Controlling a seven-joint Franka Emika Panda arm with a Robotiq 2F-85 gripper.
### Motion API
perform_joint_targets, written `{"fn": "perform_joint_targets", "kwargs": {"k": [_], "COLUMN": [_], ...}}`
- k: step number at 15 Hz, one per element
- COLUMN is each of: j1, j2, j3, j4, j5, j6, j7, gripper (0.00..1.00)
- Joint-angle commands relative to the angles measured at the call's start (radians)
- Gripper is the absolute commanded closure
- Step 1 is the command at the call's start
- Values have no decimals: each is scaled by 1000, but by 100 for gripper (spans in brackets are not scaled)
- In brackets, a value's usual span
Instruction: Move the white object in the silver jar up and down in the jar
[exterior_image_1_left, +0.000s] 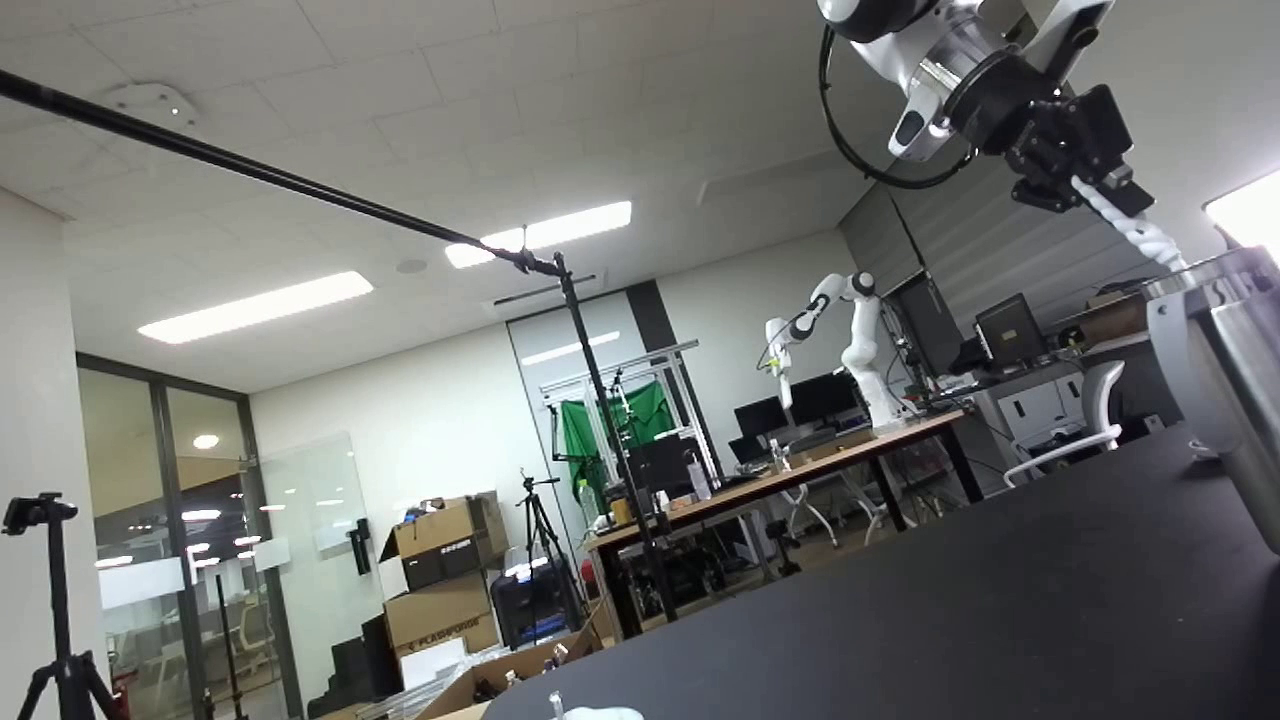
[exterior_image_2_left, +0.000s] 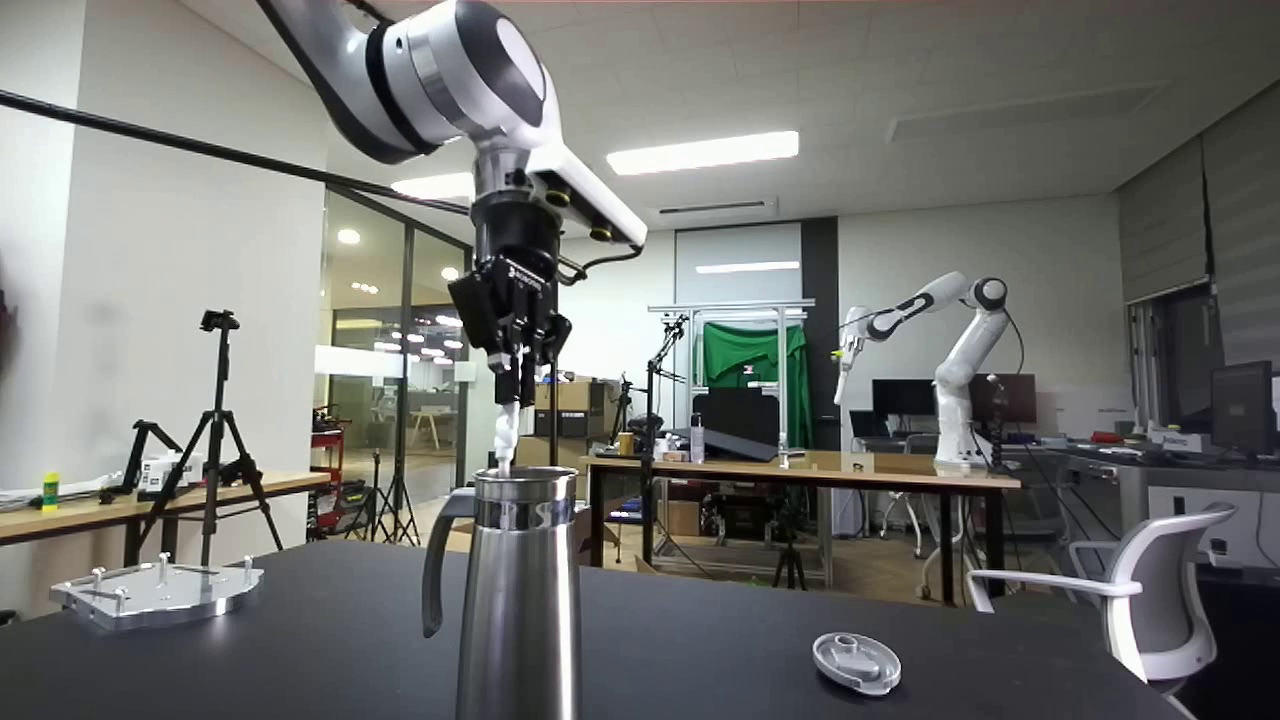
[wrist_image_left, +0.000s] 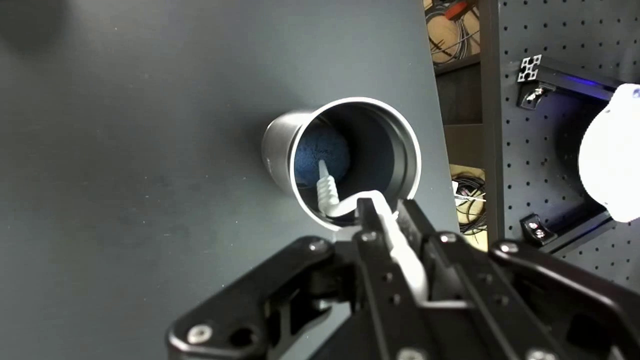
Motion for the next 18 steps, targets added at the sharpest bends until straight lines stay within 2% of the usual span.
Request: {"fn": "perform_joint_targets", "kwargs": {"k": [1,7,13,14,16,18], "j1": [-2,11,16,15,14,14], "j2": [-59,-134,-141,-140,-142,-149], "j3": [17,29,30,30,30,28], "j4": [39,128,148,149,151,151], "j5": [-6,-14,-19,-20,-20,-20], "j6": [-58,-187,-240,-241,-246,-252], "j7": [-24,-90,-115,-115,-114,-116], "gripper": [96,96,96,60,53,38]}}
